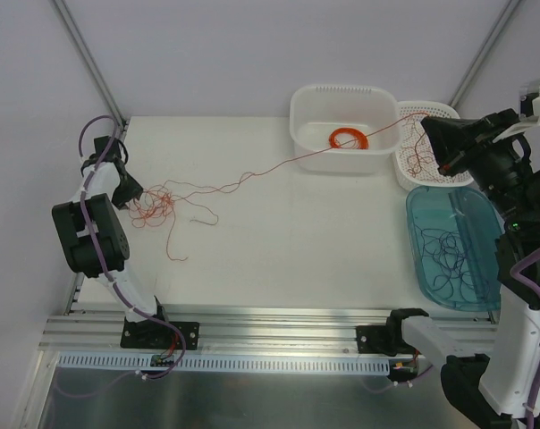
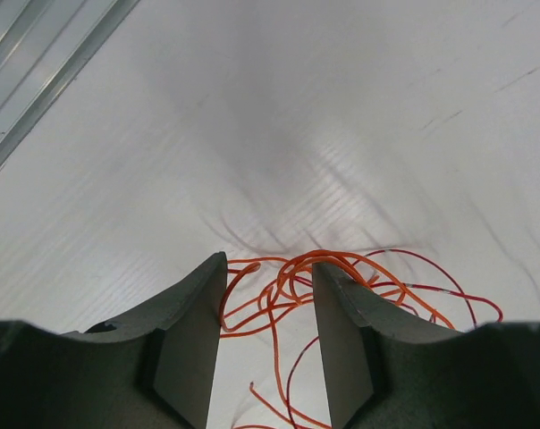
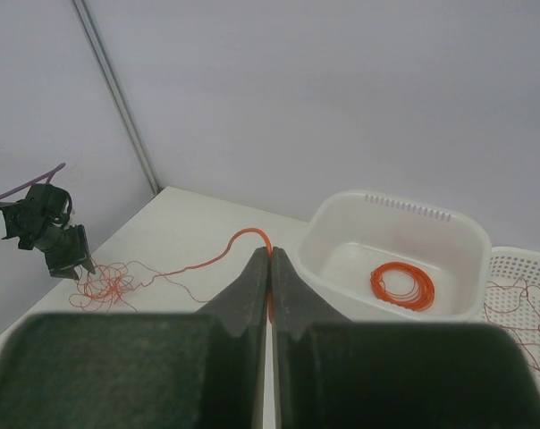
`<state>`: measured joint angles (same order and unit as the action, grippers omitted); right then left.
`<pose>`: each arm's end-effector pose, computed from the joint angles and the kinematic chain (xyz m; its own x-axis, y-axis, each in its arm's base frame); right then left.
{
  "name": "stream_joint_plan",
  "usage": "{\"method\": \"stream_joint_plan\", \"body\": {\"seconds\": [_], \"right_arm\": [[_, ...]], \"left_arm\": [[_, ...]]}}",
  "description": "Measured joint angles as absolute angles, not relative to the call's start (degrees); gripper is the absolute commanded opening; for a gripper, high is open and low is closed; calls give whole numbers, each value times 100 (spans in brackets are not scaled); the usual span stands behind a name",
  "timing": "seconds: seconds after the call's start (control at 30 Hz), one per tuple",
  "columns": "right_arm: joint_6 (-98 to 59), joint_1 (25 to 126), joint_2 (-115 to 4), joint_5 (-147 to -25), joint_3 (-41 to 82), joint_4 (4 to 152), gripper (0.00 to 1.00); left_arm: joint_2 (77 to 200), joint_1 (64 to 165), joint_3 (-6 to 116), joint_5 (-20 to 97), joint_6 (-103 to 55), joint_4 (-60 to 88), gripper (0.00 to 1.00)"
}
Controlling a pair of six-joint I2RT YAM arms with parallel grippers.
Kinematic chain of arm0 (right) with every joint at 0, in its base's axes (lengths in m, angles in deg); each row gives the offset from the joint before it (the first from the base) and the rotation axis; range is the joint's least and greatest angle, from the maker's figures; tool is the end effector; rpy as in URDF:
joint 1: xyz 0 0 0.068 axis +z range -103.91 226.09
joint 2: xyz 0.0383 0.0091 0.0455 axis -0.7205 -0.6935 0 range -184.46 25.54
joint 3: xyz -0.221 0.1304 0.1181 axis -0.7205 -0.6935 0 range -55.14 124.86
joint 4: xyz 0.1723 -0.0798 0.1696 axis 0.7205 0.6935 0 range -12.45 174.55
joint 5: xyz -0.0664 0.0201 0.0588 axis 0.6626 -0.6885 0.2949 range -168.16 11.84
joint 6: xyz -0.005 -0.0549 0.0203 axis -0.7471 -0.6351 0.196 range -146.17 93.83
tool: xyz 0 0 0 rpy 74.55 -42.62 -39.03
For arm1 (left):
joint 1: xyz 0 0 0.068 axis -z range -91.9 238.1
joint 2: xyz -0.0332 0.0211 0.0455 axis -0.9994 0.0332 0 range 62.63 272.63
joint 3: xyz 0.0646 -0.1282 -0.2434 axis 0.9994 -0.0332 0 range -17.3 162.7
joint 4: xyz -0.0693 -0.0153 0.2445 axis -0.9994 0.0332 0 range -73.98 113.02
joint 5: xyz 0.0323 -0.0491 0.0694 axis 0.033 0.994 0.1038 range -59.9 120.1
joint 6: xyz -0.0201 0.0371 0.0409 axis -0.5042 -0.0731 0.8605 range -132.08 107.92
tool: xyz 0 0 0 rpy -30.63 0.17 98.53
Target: Untangle the cables
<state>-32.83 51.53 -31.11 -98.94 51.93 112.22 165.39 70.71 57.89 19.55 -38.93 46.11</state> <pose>0.0823 0.0230 0.5947 0.3180 -0.0787 -0.9448 -0.3942 0.8953 -0.2073 0.3614 0.1212 0.2262 -0.5445 -0.6357 -0.5472 -0.7096 0.6969 -0.1036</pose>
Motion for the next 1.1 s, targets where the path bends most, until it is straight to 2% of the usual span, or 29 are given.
{"method": "stream_joint_plan", "body": {"seconds": [0.2,0.3,0.47,0.6,0.8,0.83,0.93,0.97,1.0,1.03,1.1], "right_arm": [[-3300,5153,-2903,-9966,5031,11113,1],[-3327,5153,-2774,-9957,4926,11074,1],[-3324,5157,-2704,-10104,4493,10999,1],[-3130,5282,-2866,-10545,3621,10704,1],[-2983,6123,-3948,-10580,2483,10720,4],[-2986,6300,-4179,-10497,2365,10755,6],[-2988,6796,-4798,-10165,2089,11002,21],[-2990,6927,-4981,-10040,2039,11096,40],[-2962,7030,-5154,-9933,1995,11172,49],[-2988,7120,-5318,-9817,1978,11249,57],[-3038,7290,-5589,-9649,1923,11301,62]], "left_arm": [[16539,6826,5787,1953,-3922,4644,42],[16537,6621,5787,1986,-3961,4659,37],[16386,6498,5772,2403,-3957,4690,24],[15748,6815,5573,2799,-3909,4690,19],[14627,7674,5042,3192,-3854,4683,17],[14531,7788,4981,3234,-3841,4683,18],[14201,8216,4673,3319,-3815,4674,24],[14087,8306,4541,3360,-3819,4652,25],[13967,8376,4391,3406,-3821,4679,27],[13849,8420,4249,3422,-3823,4701,30],[13613,8535,3962,3457,-3828,4701,35]]}}
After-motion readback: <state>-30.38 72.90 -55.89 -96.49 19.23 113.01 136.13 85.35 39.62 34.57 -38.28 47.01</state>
